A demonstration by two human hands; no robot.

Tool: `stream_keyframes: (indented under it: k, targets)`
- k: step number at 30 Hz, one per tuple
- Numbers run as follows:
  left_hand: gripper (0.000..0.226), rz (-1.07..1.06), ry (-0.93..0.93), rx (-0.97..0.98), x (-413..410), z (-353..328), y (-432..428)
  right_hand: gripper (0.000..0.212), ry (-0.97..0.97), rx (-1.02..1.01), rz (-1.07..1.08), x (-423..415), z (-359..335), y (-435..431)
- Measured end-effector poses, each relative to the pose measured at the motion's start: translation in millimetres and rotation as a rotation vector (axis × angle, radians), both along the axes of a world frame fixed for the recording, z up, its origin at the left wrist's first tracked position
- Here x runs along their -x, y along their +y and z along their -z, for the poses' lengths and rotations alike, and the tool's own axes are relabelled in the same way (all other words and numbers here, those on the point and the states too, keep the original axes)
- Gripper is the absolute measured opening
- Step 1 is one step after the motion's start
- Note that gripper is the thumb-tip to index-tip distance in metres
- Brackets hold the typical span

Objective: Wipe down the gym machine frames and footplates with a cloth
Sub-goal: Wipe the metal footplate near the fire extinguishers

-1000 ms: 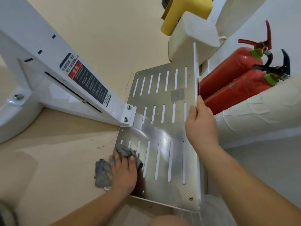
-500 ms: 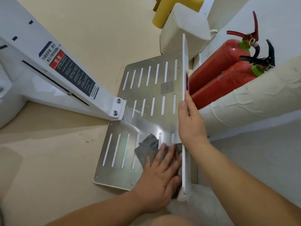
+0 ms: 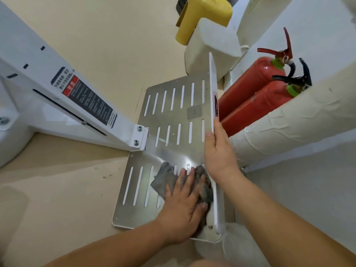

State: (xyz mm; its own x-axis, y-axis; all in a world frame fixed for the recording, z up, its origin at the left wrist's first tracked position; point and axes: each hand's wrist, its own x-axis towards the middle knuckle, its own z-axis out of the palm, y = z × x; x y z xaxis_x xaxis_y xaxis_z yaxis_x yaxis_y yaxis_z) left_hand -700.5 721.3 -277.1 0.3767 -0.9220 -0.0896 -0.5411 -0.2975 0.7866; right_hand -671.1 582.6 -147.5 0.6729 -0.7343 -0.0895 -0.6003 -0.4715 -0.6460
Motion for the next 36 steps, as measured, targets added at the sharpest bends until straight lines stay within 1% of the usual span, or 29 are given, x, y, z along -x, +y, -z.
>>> stream_keyframes:
  k: [2, 3, 5, 7, 10, 13, 15, 17, 19, 20, 21, 23, 24, 25, 26, 27, 29, 31, 32, 33, 36]
  targets:
    - [0.068, 0.173, -0.096, 0.091, 9, -8, 4, 0.053, 0.019, -0.002, -0.003, 0, -2, 1]
    - [0.068, 0.205, -0.147, 0.119, 8, -6, 7, 0.053, 0.024, -0.002, -0.005, 0, -3, 1]
    - [0.068, 0.210, -0.210, 0.140, 0, 11, 16, 0.053, 0.032, 0.004, 0.001, 0, -2, 1]
    - [0.067, 0.183, -0.199, 0.145, -13, 32, 28, 0.053, 0.031, 0.002, 0.005, 0, -1, 1]
    - [0.069, 0.035, -0.135, 0.030, -37, 66, 51, 0.053, 0.030, 0.001, 0.008, 0, 1, 0]
    - [0.069, -0.198, 0.009, -0.138, -36, 74, 52, 0.053, 0.038, 0.007, 0.008, 0, 1, 1]
    - [0.071, -0.248, 0.063, -0.124, -19, 62, 44, 0.053, 0.025, 0.014, 0.012, 0, 4, 0]
    - [0.071, -0.181, 0.042, -0.043, -7, 56, 50, 0.054, 0.016, 0.023, 0.008, 0, 7, -2]
    - [0.068, -0.174, -0.003, 0.019, -9, 78, 73, 0.055, 0.012, 0.029, -0.001, 2, 11, -4]
    - [0.068, -0.238, 0.007, -0.023, -14, 96, 85, 0.055, 0.009, 0.032, 0.002, 3, 14, -4]
    - [0.072, -0.347, 0.069, -0.122, -22, 112, 93, 0.054, 0.008, 0.037, 0.002, 4, 15, -6]
    - [0.083, -0.603, 0.250, -0.341, -39, 124, 93, 0.054, 0.006, 0.036, 0.007, 4, 17, -7]
    - [0.080, -0.677, 0.308, -0.414, -44, 117, 82, 0.054, -0.001, 0.027, 0.009, 4, 17, -8]
    - [0.073, -0.701, 0.333, -0.424, -46, 106, 65, 0.054, -0.011, 0.016, 0.005, 5, 17, -8]
    - [0.067, -0.675, 0.331, -0.380, -44, 90, 47, 0.054, -0.019, 0.008, 0.001, 5, 17, -8]
    - [0.065, -0.612, 0.304, -0.290, -41, 73, 27, 0.053, -0.023, 0.007, 0.001, 5, 17, -8]
    - [0.063, -0.398, 0.186, -0.113, -33, 39, -1, 0.052, -0.026, 0.012, 0.008, 5, 16, -6]
    - [0.063, -0.215, 0.077, -0.035, -38, 32, -12, 0.052, -0.021, 0.014, 0.008, 4, 14, -4]
    - [0.063, -0.184, 0.071, -0.039, -47, 34, -13, 0.052, -0.013, 0.013, 0.010, 4, 13, -3]
    - [0.063, -0.199, 0.091, -0.073, -58, 37, -13, 0.052, -0.005, 0.015, 0.010, 4, 12, -2]
    - [0.053, -0.407, 0.336, -0.214, -95, 17, -8, 0.052, 0.028, 0.026, 0.019, 1, 7, 1]
